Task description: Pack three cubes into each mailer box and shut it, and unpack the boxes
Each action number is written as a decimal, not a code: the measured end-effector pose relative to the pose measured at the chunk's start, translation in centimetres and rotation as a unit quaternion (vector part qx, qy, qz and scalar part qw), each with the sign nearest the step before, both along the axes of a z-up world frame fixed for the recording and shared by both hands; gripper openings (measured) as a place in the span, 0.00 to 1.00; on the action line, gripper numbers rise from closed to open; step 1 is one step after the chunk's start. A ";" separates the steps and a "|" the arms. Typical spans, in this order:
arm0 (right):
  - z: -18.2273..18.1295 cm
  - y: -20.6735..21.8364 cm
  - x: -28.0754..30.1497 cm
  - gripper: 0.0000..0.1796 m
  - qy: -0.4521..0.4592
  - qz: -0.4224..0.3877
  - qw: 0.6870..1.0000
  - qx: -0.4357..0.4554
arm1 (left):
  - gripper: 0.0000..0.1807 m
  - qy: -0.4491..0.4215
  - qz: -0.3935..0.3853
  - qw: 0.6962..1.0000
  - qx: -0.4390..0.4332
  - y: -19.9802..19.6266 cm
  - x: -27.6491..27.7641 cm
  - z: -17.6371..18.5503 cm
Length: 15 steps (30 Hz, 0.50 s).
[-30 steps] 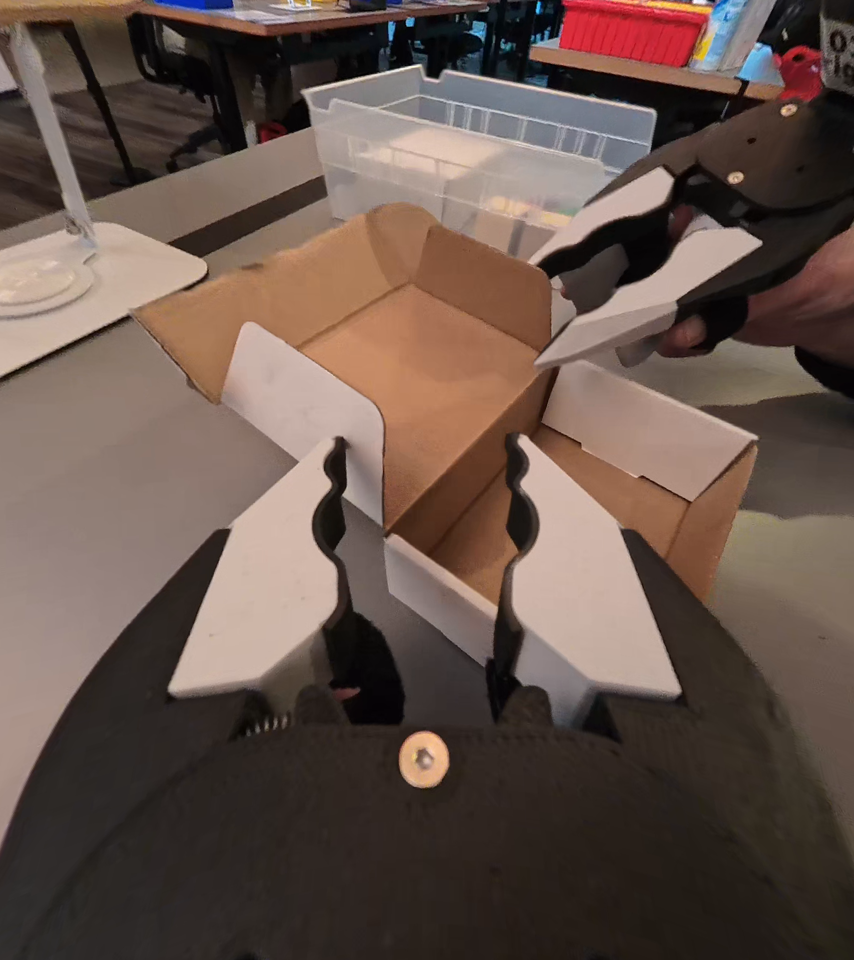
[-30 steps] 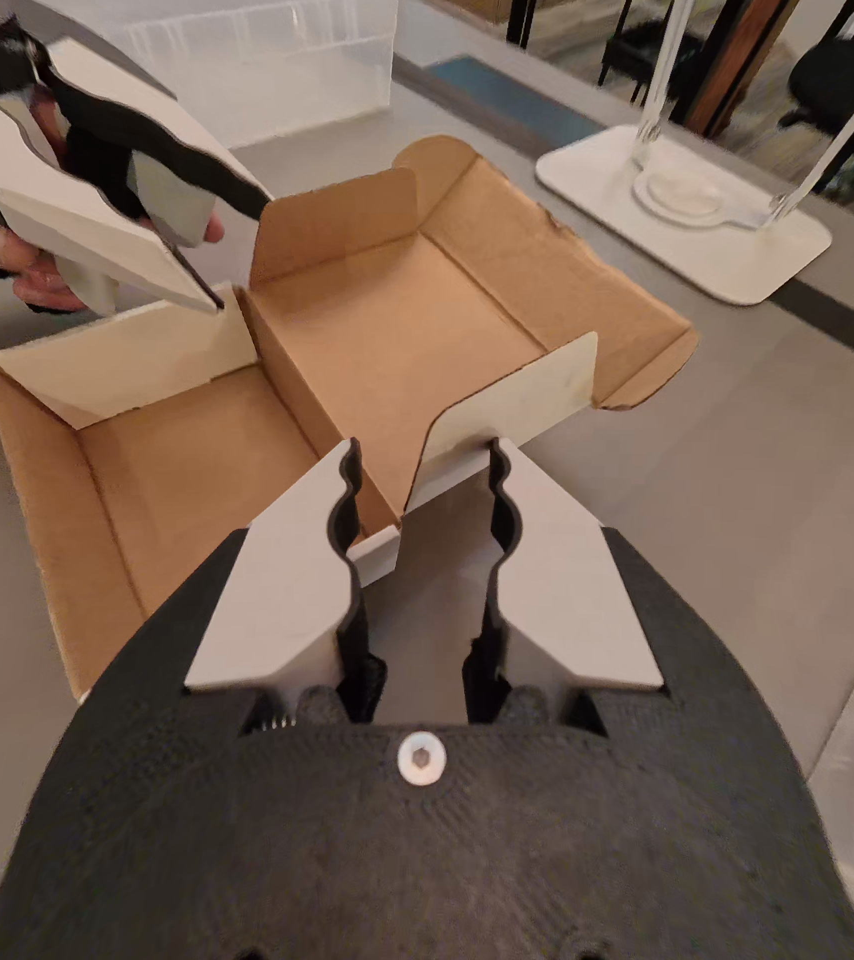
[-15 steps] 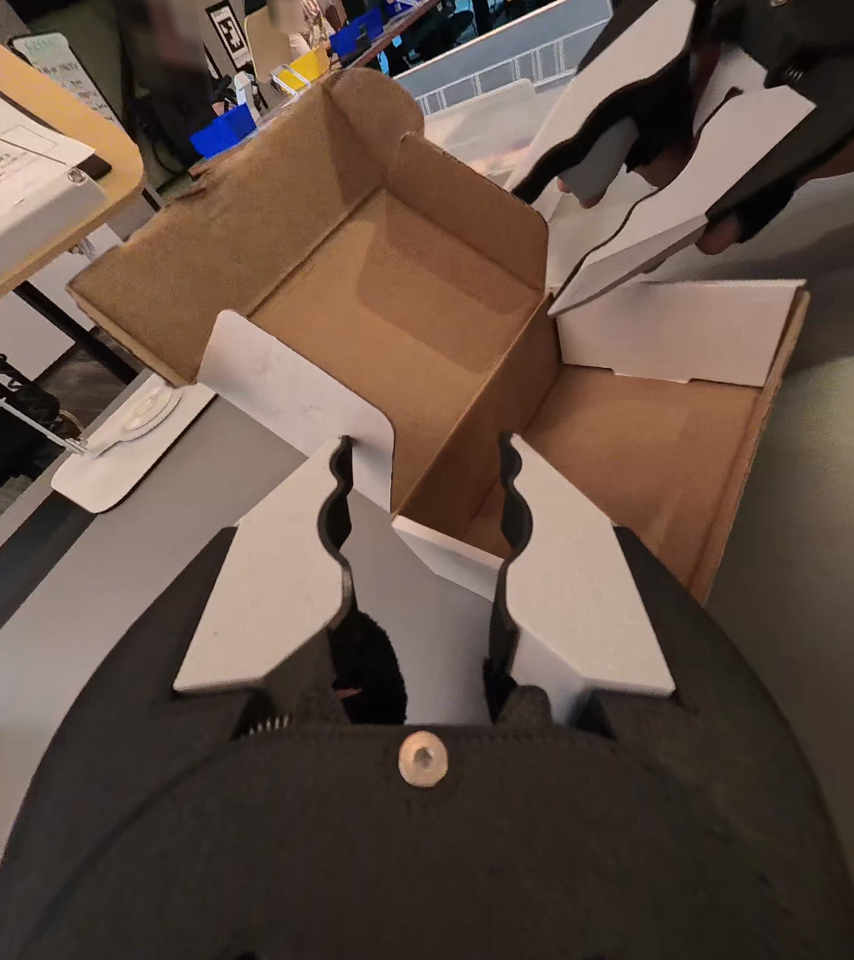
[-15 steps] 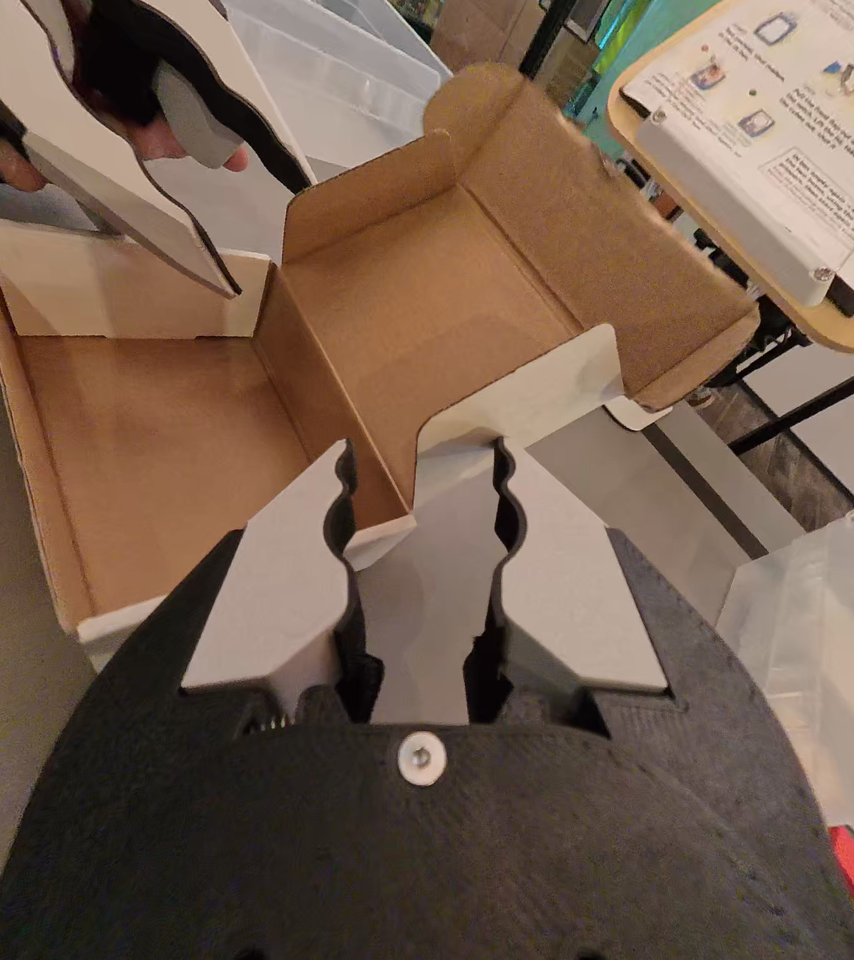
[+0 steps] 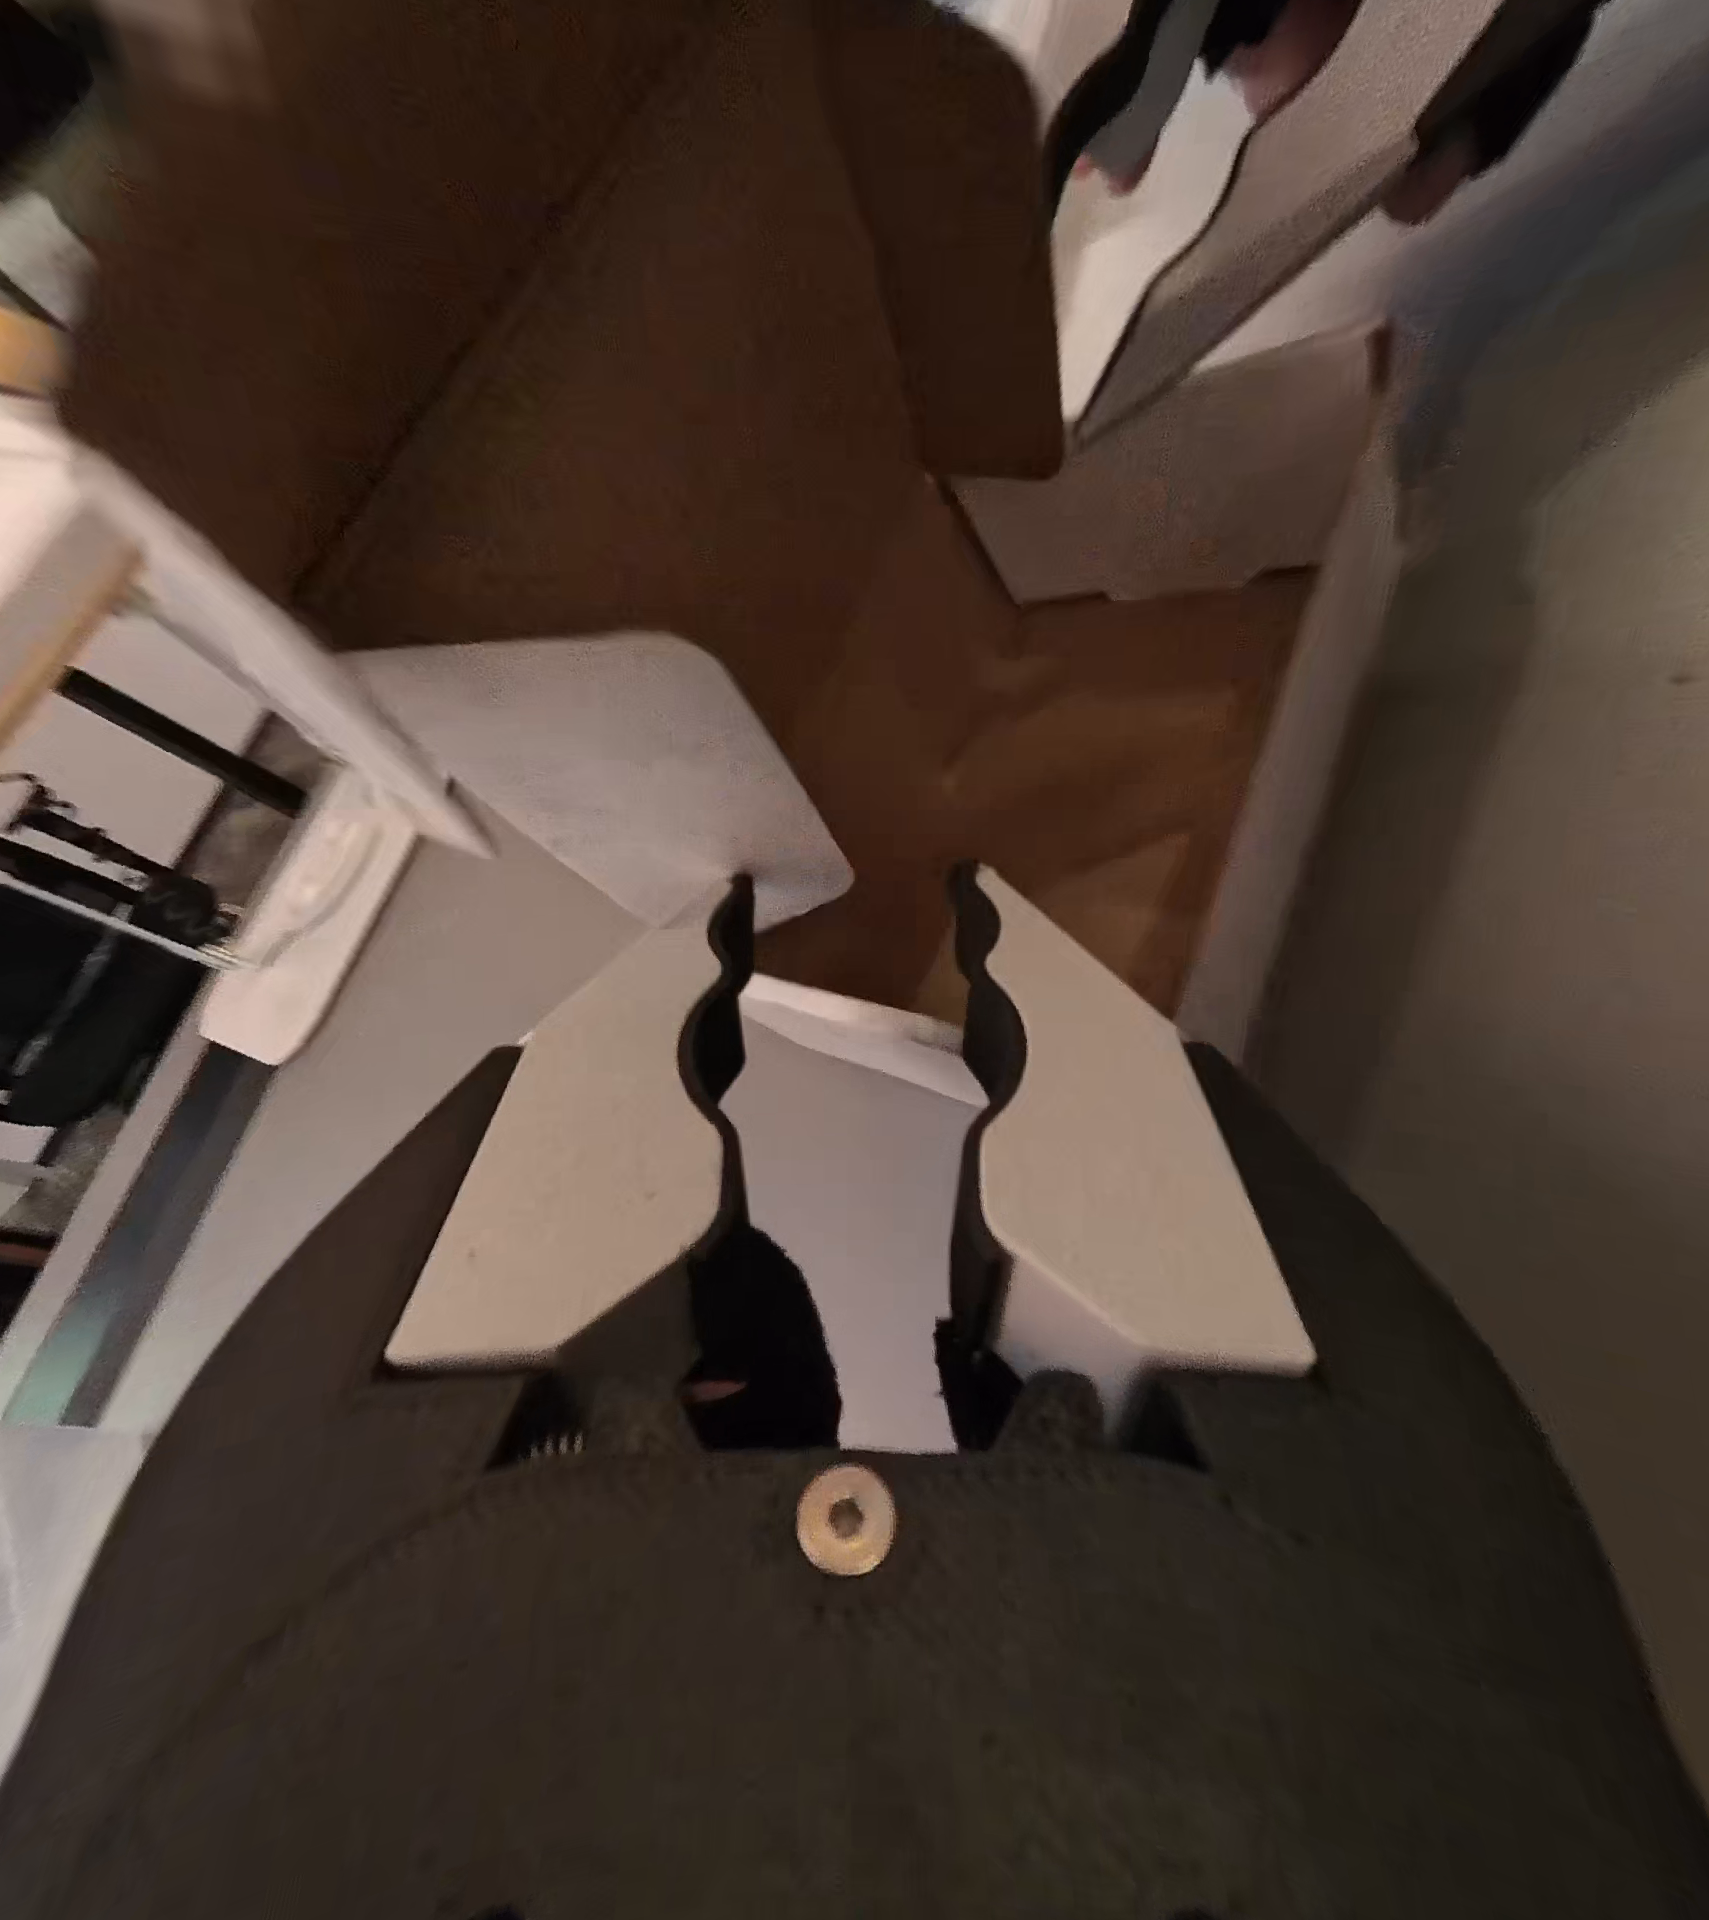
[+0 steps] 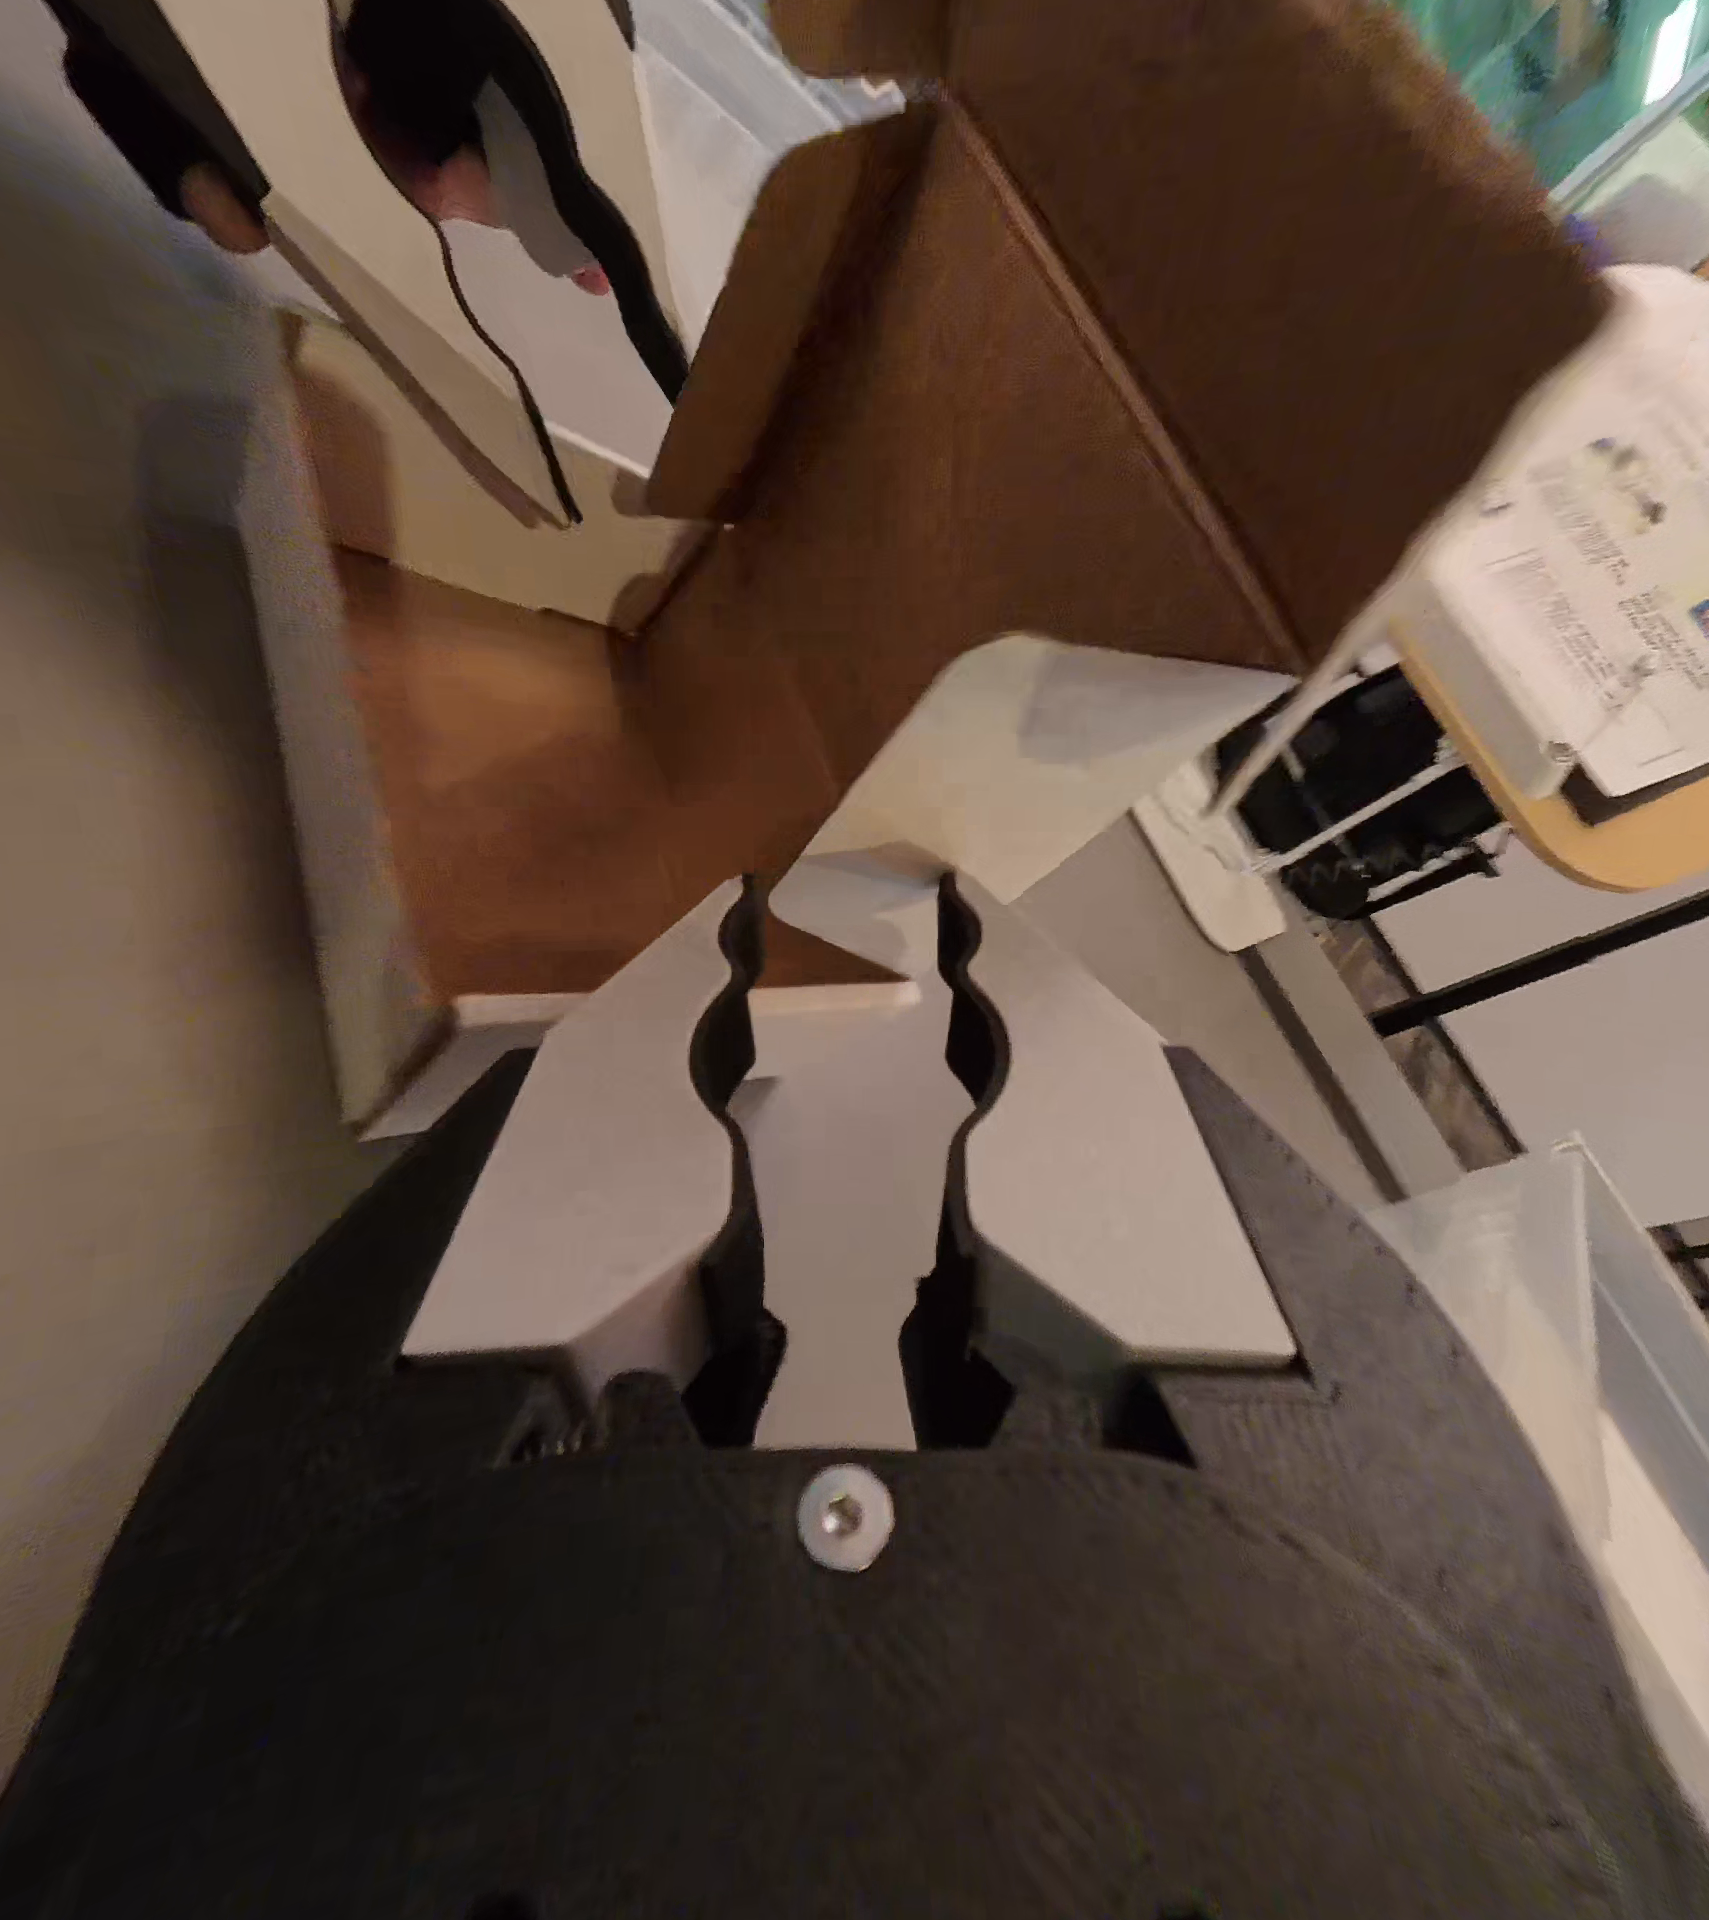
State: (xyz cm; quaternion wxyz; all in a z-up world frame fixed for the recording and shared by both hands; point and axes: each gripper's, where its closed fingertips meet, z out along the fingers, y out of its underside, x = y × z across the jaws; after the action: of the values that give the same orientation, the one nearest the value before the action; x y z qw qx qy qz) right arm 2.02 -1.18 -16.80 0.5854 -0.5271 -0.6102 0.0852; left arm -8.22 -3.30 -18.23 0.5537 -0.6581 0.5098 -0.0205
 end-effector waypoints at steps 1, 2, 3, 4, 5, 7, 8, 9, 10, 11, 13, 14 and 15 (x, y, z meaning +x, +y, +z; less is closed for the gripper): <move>-0.4 -0.3 0.1 0.15 -0.008 0.005 1.000 -0.015 | 0.20 0.008 -0.003 1.000 -0.017 -0.2 -0.2 -0.5; -0.7 -0.5 0.2 0.14 -0.018 0.009 0.999 -0.029 | 0.19 0.011 -0.014 0.999 -0.033 -0.6 -0.3 -0.8; -1.0 -0.7 0.3 0.12 -0.026 0.012 0.999 -0.041 | 0.20 0.005 -0.019 0.999 -0.044 -0.8 -0.3 -0.8; -1.1 -0.9 0.4 0.11 -0.033 0.017 0.998 -0.054 | 0.22 0.003 -0.020 0.999 -0.049 -0.8 -0.4 -0.7; -1.3 -1.1 0.5 0.08 -0.041 0.020 0.997 -0.065 | 0.23 0.004 -0.027 0.998 -0.060 -1.1 -0.4 -0.8; -1.4 -1.3 0.6 0.07 -0.052 0.024 0.995 -0.083 | 0.26 0.002 -0.032 0.995 -0.090 -1.4 -0.6 -0.9; -1.4 -1.3 0.6 0.07 -0.057 0.025 0.994 -0.089 | 0.28 0.001 -0.033 0.995 -0.094 -1.5 -0.8 -0.8; -1.4 -1.3 0.7 0.08 -0.061 0.028 0.994 -0.090 | 0.31 -0.003 -0.034 0.995 -0.099 -1.6 -1.0 -0.6; -1.3 -1.3 0.8 0.09 -0.065 0.030 0.993 -0.090 | 0.33 -0.006 -0.031 0.994 -0.101 -1.7 -1.2 -0.4; -1.1 -1.3 1.0 0.10 -0.068 0.032 0.993 -0.090 | 0.34 -0.007 -0.028 0.994 -0.105 -1.8 -1.5 -0.3; -0.9 -1.9 1.3 0.13 -0.073 0.047 0.991 -0.099 | 0.36 0.000 -0.013 0.995 -0.098 -1.9 -2.3 0.0; -0.9 -2.4 1.5 0.14 -0.080 0.063 0.989 -0.103 | 0.37 0.011 -0.002 0.997 -0.080 -1.8 -2.7 0.4; -1.0 -3.1 1.9 0.14 -0.092 0.081 0.987 -0.101 | 0.37 0.022 0.004 0.997 -0.068 -1.8 -3.1 0.8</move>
State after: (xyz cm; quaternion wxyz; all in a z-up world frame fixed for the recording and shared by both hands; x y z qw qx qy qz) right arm 3.90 -4.26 -17.78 0.4613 -0.5378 -0.6906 0.1450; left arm -11.32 -5.10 -17.48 0.4962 -0.6970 0.5162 -0.0384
